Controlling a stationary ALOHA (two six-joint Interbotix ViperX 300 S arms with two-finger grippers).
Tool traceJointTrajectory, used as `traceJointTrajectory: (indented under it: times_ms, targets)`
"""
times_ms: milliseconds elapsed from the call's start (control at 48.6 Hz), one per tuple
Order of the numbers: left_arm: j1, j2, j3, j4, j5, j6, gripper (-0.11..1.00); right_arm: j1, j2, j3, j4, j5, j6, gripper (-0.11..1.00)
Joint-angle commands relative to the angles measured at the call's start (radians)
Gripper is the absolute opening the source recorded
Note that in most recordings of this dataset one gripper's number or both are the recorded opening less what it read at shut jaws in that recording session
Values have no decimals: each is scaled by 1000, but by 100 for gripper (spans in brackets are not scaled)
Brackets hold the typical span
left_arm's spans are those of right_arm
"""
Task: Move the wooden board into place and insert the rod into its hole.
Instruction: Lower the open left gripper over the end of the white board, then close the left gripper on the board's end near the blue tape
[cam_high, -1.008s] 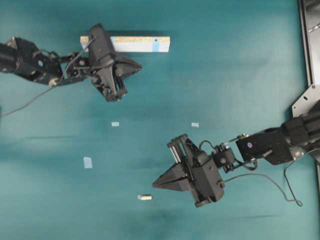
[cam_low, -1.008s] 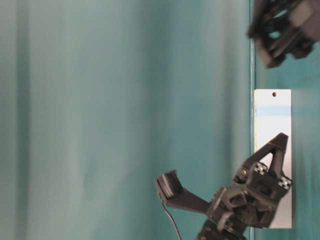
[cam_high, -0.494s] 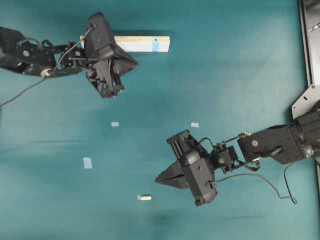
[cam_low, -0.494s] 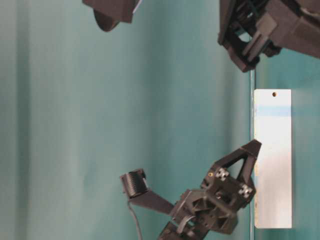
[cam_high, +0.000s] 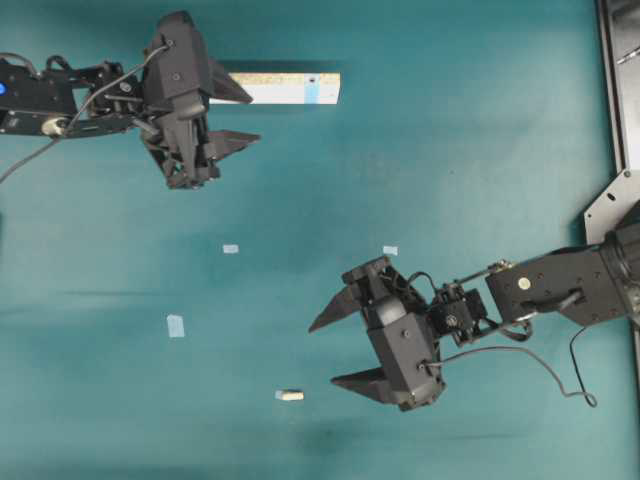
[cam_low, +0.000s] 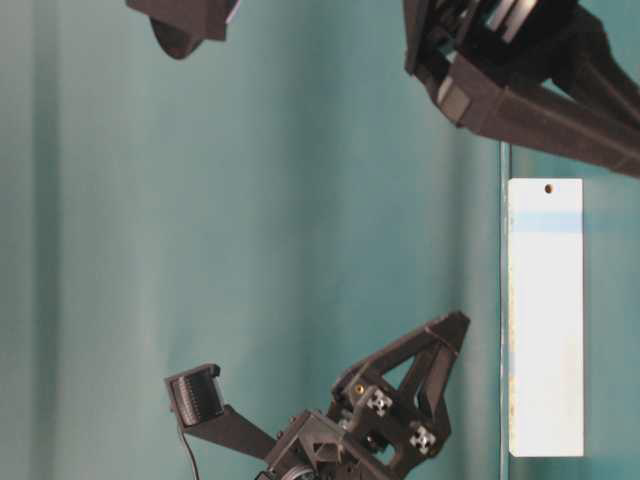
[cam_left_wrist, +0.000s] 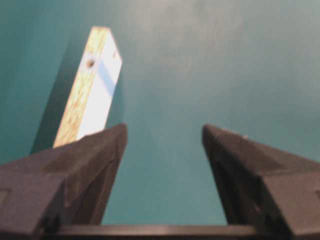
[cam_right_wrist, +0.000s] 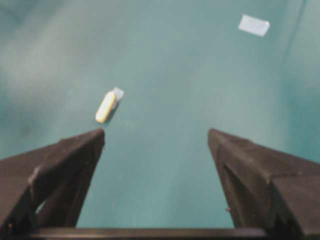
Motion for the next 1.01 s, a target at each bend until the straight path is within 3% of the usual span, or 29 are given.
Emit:
traceJointTrajectory:
  times_ms: [0,123,288,473,720,987]
  targets:
    - [32,-26,-20,2,41,11,79,8,-34,-21,-2,9,8,98]
    - [74,-28,-21,2,77,14,91,12,-35,-29,-2,37,35,98]
    - [114,-34,-34,9,112,49,88,18,-35,-41,-2,66,80,98]
    - [137,-17,-48,9,173,155,88,23,-35,-46,-2,71,86,98]
    - [155,64,-52,9,164,261,88,23,-35,-46,-2,71,86,98]
    - [183,164,-95,9,71,275,88,28,-35,-46,-2,71,86,98]
